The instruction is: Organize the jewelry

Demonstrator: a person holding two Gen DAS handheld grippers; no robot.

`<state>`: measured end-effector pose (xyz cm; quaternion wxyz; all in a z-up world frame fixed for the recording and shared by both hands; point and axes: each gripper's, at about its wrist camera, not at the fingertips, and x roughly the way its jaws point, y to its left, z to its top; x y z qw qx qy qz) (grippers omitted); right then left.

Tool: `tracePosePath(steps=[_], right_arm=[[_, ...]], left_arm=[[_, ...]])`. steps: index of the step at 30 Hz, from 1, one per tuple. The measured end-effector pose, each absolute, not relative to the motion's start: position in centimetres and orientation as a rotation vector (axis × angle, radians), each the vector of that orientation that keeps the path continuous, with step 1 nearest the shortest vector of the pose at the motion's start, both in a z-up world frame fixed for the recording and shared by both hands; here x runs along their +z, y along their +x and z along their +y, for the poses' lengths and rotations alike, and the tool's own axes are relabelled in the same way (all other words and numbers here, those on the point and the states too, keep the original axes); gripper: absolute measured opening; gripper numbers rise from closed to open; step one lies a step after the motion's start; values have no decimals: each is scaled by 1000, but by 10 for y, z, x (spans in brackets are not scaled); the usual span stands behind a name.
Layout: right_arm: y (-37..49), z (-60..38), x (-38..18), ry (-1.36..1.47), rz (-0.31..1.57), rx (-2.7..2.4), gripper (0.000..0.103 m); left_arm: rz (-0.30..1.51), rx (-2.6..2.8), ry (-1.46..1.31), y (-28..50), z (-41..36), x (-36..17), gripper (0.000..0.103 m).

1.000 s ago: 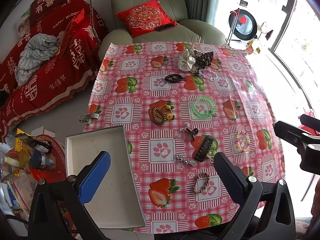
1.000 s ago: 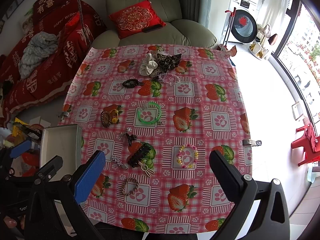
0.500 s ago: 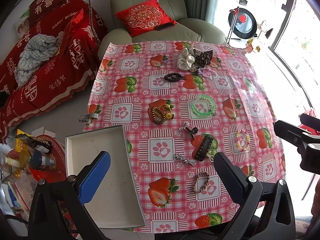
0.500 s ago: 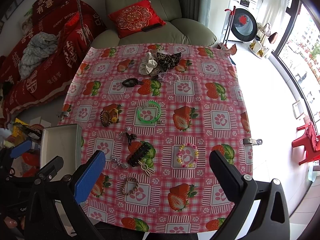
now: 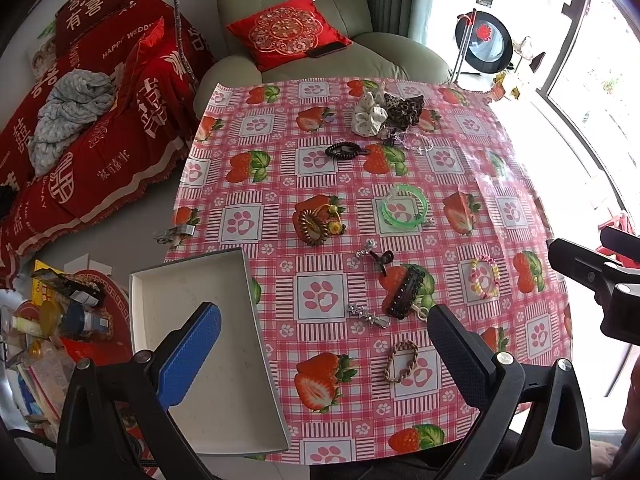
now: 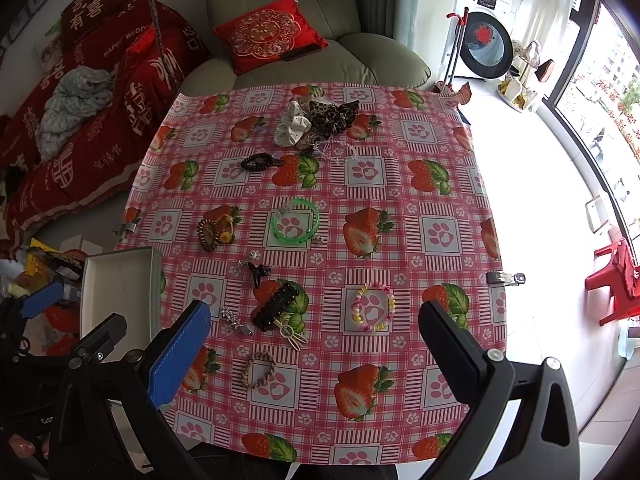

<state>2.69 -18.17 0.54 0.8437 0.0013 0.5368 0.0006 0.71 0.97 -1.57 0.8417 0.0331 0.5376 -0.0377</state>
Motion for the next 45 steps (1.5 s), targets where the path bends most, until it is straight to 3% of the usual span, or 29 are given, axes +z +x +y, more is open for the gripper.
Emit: tracePosePath(steps=[10, 19, 38, 40, 43, 45], right_arm=[[30, -207, -14, 53, 1196, -46, 103], [22, -248, -81, 82, 1357, -135, 103], [43, -286, -170, 81, 1429, -146, 103], [48, -288, -180, 83, 1425, -136, 103], [58, -288, -188, 66, 1402, -135, 103], [65, -291, -192, 73, 1392, -143, 103]], left_arm=[[1242, -147, 42, 13, 6, -49, 103], [1356, -65, 29, 35, 7, -105, 103], [1374, -60, -33, 79, -35, -175, 103], [1386, -58, -45, 90, -43, -185, 93], [1391, -59, -64, 103, -47, -197, 88], [1395, -64, -63, 111, -52, -203, 75]])
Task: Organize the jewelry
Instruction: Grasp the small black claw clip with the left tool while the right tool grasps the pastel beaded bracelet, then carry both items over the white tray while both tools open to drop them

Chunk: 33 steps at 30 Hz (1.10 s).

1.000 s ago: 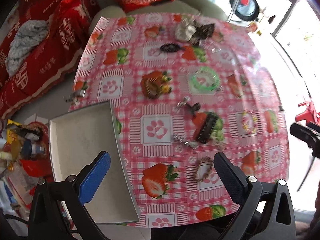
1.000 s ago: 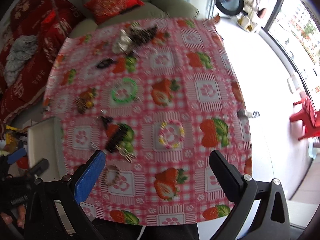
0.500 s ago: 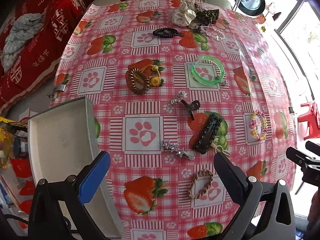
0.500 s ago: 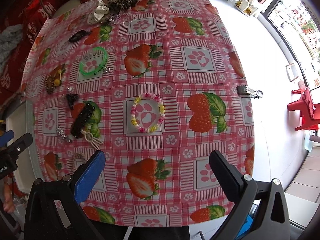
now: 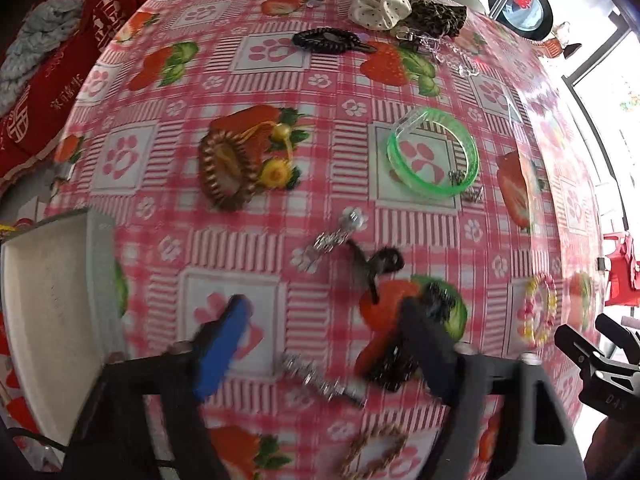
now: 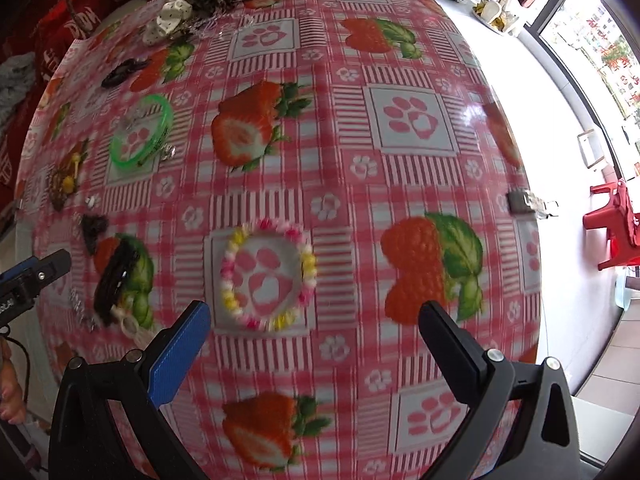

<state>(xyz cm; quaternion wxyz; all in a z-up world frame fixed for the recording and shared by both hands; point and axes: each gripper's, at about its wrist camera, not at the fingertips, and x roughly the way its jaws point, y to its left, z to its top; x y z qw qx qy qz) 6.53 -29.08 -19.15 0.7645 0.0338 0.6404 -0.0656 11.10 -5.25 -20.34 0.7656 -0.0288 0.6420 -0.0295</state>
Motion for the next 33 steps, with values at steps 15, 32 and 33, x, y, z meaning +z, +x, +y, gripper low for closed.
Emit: tracePosePath(steps=[15, 32, 33], right_arm=[[94, -279, -222, -53, 1374, -89, 25], [93, -281, -172, 87, 1333, 44, 9], [87, -274, -166, 89, 1326, 57, 9]], left_arm=[[1380, -41, -53, 127, -81, -226, 13], [1269, -71, -149, 93, -36, -162, 13], [1259, -67, -158, 92, -29, -158, 13]])
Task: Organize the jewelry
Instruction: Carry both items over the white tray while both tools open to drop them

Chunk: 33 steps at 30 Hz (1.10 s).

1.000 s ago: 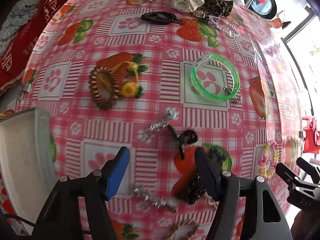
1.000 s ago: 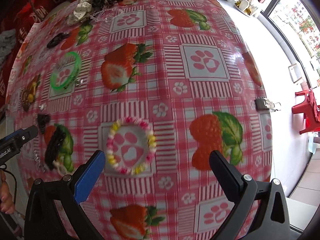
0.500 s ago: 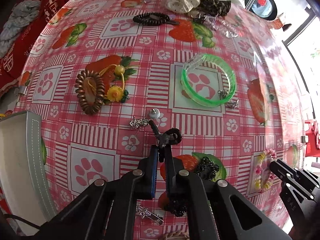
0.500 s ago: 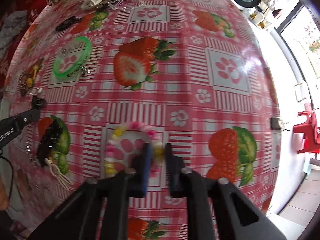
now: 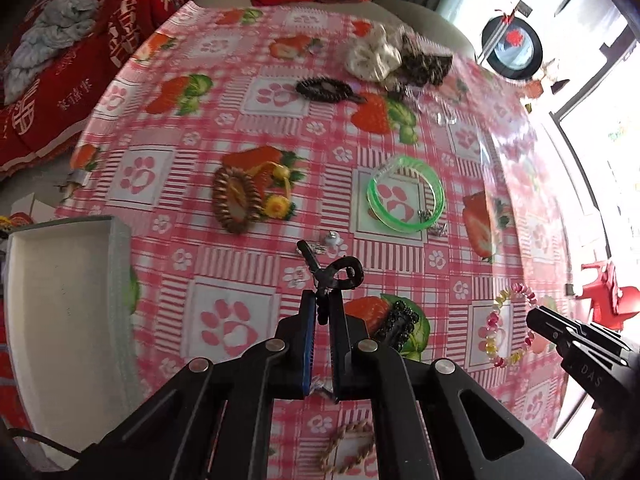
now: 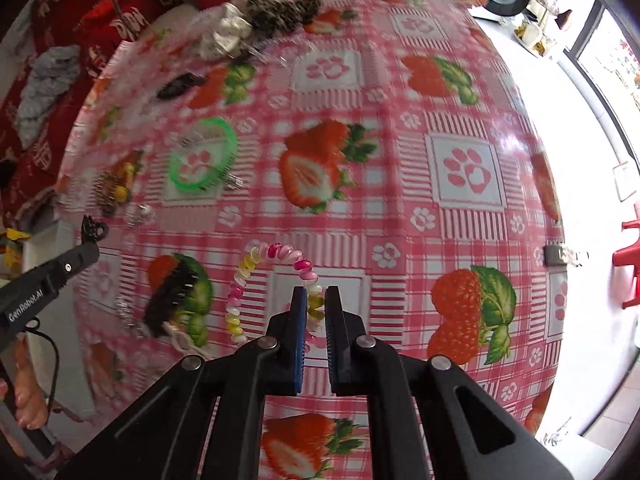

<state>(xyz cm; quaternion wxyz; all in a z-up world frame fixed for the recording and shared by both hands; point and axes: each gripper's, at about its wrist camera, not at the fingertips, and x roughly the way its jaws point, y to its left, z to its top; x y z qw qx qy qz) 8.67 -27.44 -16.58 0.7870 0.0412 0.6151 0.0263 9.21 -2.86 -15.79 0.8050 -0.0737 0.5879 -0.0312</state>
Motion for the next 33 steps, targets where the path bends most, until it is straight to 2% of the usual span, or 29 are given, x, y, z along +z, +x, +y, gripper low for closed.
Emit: tracePosePath(steps=[8, 15, 24, 33], right_arm=[[76, -197, -132, 51, 1275, 200, 9], [80, -85, -122, -14, 1252, 425, 9], [82, 46, -147, -87, 1272, 609, 9], [89, 103, -184, -157, 1302, 625, 9]], left_arm=[[1213, 15, -209, 53, 34, -126, 13], [1207, 184, -245, 15, 123, -126, 13], [1227, 305, -261, -9, 197, -152, 13], [1242, 304, -257, -9, 214, -181, 13]])
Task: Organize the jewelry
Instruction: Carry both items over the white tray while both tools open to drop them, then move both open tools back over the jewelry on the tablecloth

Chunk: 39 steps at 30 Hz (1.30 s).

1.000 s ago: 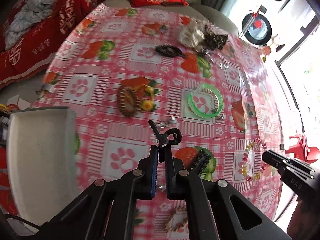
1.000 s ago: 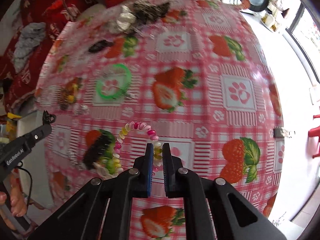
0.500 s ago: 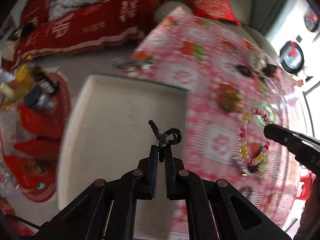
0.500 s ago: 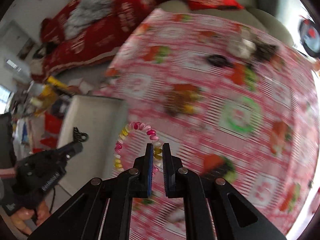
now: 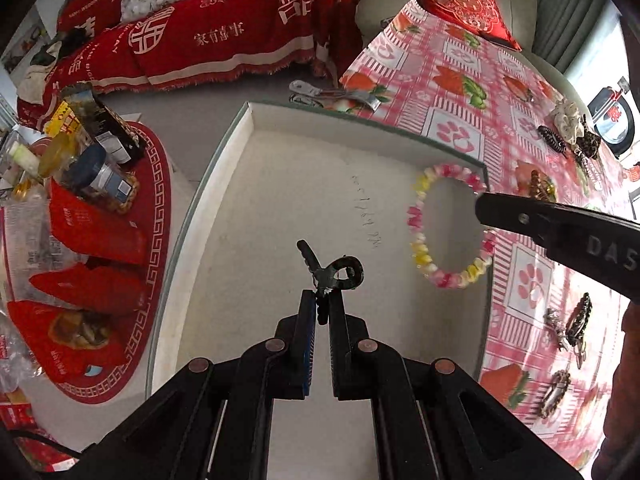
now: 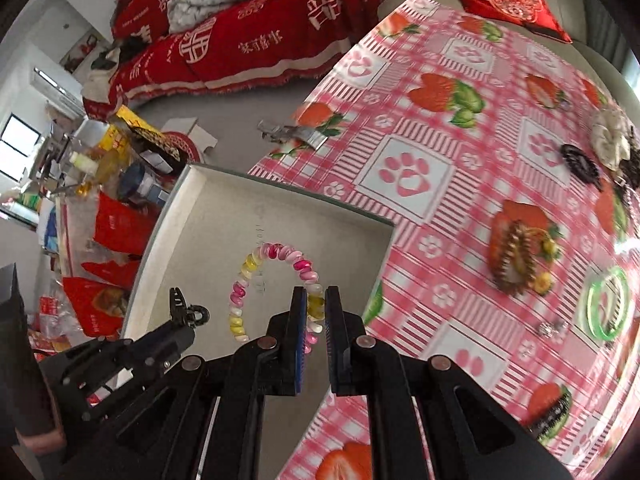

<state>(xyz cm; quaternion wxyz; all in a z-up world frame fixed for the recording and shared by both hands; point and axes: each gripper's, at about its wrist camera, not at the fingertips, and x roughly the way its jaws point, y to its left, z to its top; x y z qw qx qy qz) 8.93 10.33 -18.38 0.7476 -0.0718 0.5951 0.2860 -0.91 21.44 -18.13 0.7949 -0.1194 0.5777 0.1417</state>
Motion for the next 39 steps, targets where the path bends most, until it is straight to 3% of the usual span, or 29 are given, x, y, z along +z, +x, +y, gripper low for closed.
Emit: tracePosePath(steps=[12, 22, 23, 26, 28, 29, 39], right_arm=[[100, 119, -216, -200, 1331, 601, 10], [95, 123, -210, -216, 1313, 624, 11], [94, 122, -207, -211, 1309, 626, 12], [94, 116, -194, -189, 1292, 628, 40], [93, 111, -185, -183, 1269, 623, 46], [93, 110, -183, -182, 1262, 621, 46], [95, 62, -167, -188, 1200, 463, 77]], left_arm=[[1246, 344, -212, -9, 217, -198, 13], [1221, 344, -220, -14, 215, -190, 14], [1218, 346, -226, -15, 215, -188, 14], [1199, 358, -246, -16, 216, -180, 15], [1193, 367, -256, -17, 217, -174, 92], [1190, 385, -253, -17, 217, -172, 103], [1081, 521, -253, -3, 212, -133, 103]])
